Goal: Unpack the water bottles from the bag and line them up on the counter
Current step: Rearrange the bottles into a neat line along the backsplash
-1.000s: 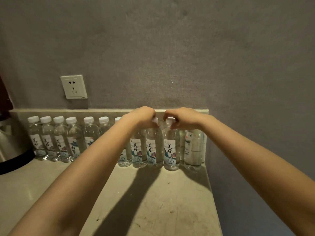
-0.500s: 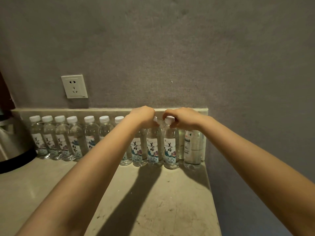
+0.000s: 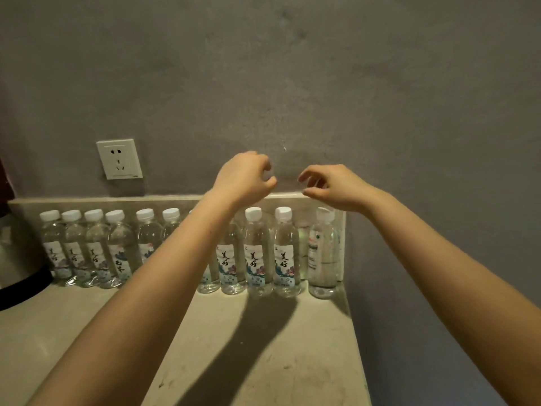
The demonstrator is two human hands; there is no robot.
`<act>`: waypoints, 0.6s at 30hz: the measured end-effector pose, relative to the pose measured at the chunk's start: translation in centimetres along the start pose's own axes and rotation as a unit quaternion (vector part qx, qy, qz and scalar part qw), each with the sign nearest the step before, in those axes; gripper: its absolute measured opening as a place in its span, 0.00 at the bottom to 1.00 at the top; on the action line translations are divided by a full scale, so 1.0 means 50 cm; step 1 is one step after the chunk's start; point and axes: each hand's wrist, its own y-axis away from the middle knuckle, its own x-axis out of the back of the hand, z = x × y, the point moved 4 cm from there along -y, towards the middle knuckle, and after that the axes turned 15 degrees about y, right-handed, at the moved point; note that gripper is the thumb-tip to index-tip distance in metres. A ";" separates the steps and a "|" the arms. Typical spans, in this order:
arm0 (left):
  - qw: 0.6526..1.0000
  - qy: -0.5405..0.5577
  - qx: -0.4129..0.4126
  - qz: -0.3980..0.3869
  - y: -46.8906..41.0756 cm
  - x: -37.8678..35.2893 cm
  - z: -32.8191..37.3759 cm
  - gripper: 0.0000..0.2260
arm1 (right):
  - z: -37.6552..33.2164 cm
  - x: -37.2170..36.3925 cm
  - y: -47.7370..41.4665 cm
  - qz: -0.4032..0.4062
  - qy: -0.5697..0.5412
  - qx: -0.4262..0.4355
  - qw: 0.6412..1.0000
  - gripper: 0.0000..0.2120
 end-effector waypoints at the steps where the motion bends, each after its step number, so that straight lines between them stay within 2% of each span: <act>1: 0.999 0.046 -0.006 0.006 -0.006 0.007 0.017 0.14 | 0.013 0.013 0.006 0.008 -0.001 -0.011 1.000 0.13; 3: 0.996 0.090 -0.003 -0.022 -0.015 -0.002 0.043 0.12 | 0.036 0.023 0.020 -0.010 0.025 -0.021 0.999 0.13; 6: 0.990 0.009 0.034 -0.134 -0.016 -0.059 0.045 0.14 | 0.050 0.003 0.037 -0.085 0.085 -0.029 0.992 0.15; 9: 0.973 -0.041 0.068 -0.216 -0.009 -0.115 0.023 0.15 | 0.050 -0.030 0.039 -0.112 0.150 -0.046 0.981 0.18; 12: 0.972 -0.026 0.074 -0.220 -0.012 -0.130 0.010 0.14 | 0.039 -0.058 0.029 -0.116 0.198 -0.034 0.973 0.21; 18: 0.974 -0.015 0.065 -0.215 -0.019 -0.132 0.007 0.13 | 0.021 -0.061 0.023 -0.154 0.126 0.032 0.979 0.15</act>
